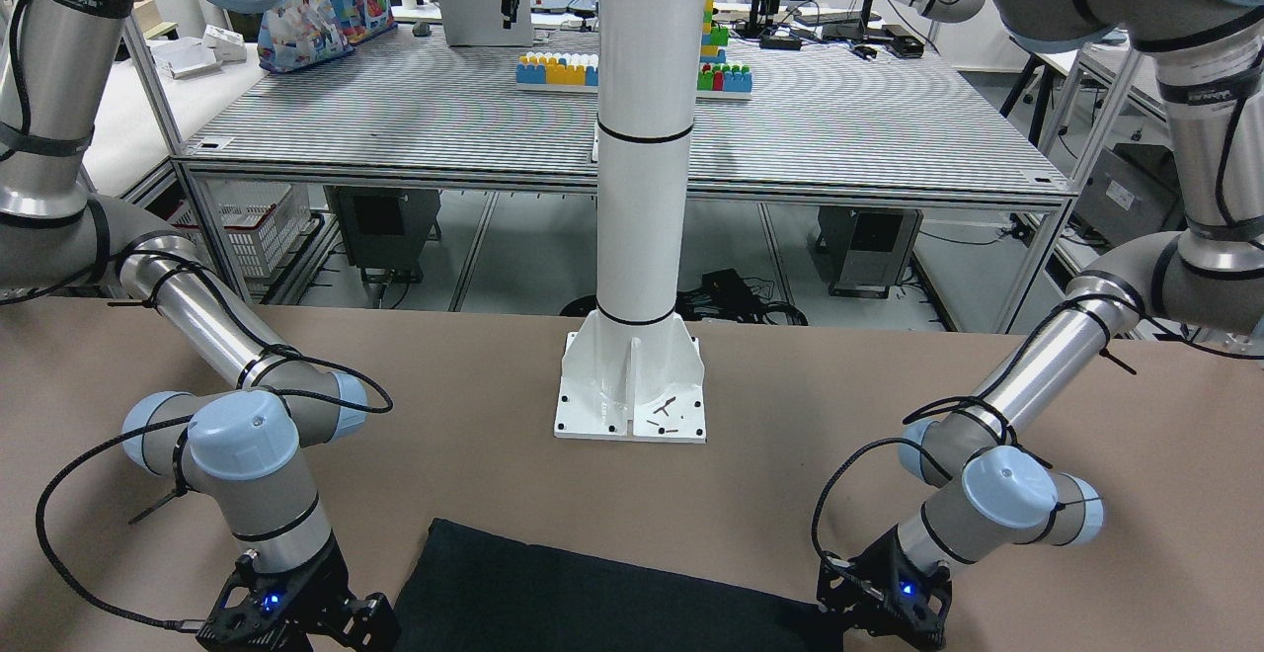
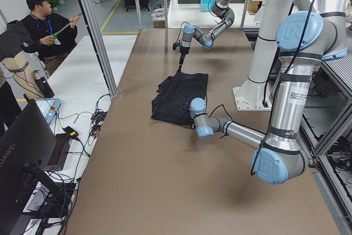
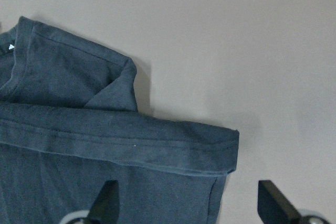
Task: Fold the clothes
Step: 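Lift the grasped corner and swing it away from the robot with the left gripper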
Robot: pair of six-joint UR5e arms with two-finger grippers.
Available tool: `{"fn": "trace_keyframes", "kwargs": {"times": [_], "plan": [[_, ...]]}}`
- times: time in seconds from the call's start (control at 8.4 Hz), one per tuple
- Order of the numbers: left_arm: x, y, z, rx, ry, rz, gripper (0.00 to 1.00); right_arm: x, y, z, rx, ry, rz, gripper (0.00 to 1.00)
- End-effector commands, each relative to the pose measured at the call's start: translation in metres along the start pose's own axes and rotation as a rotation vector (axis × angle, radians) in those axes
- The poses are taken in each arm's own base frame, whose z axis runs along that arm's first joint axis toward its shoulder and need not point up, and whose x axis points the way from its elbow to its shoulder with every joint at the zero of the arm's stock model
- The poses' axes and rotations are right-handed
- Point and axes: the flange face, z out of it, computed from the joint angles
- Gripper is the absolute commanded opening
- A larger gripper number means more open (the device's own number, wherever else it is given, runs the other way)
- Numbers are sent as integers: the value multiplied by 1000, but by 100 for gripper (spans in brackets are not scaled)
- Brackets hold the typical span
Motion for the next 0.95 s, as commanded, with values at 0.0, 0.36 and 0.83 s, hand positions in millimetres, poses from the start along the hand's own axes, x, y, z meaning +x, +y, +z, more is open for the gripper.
{"fn": "trace_keyframes", "kwargs": {"times": [0.0, 0.36, 0.83], "plan": [[-24, -26, -33, 45, -11, -27, 0, 0, 1, 0, -1, 0, 0, 93], [-47, -118, -52, 136, -86, -70, 0, 0, 1, 0, -3, -1, 0, 93], [-17, -301, -34, 272, -252, -43, 0, -2, 5, 3, -7, -2, -3, 93]]}}
